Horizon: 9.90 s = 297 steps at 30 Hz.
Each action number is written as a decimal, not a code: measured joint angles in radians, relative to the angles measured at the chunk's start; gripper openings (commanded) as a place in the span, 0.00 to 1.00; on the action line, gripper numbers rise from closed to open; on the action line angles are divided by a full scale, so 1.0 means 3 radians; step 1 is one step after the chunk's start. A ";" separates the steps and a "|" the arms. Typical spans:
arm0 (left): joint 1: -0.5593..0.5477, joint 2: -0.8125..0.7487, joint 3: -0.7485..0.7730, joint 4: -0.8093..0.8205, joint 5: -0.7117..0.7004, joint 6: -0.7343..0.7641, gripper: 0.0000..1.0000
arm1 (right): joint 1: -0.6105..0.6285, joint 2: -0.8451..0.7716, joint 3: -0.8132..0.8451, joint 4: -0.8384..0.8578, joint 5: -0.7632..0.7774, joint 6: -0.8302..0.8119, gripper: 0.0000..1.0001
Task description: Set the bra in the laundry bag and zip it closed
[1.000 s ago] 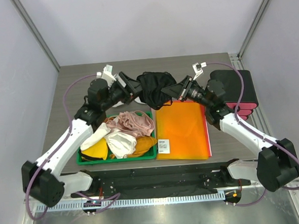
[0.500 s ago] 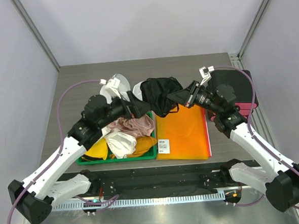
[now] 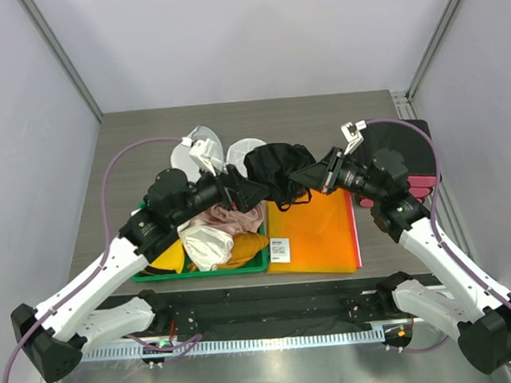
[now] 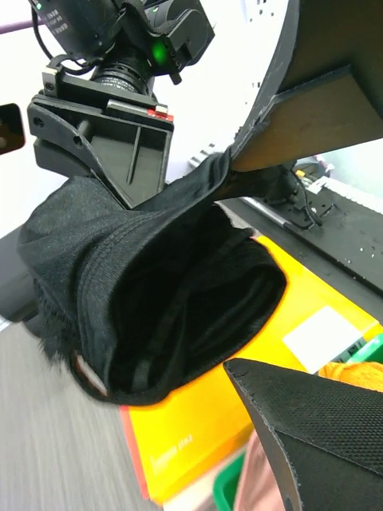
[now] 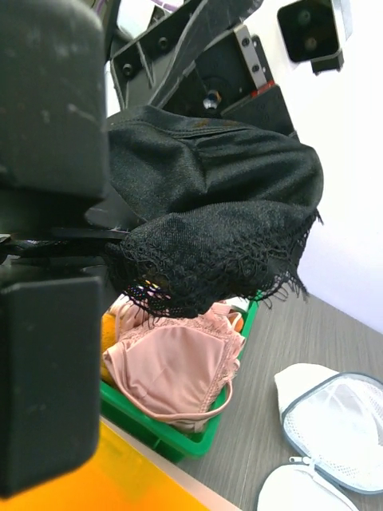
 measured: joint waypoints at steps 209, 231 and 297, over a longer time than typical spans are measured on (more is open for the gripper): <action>0.2188 0.3769 0.2323 -0.1471 -0.1230 -0.0374 0.19 | 0.0403 0.5437 0.4135 0.0114 -0.0154 -0.0191 0.01; 0.2088 0.3824 0.2103 -0.1005 -0.0842 -0.0483 0.28 | 0.0468 0.5957 0.4870 -0.0184 0.0065 -0.0174 0.09; 0.1150 0.3408 0.2978 -0.1092 -0.0650 -0.0099 0.26 | -0.0340 0.4138 0.3285 -0.1845 0.1742 -0.1418 0.31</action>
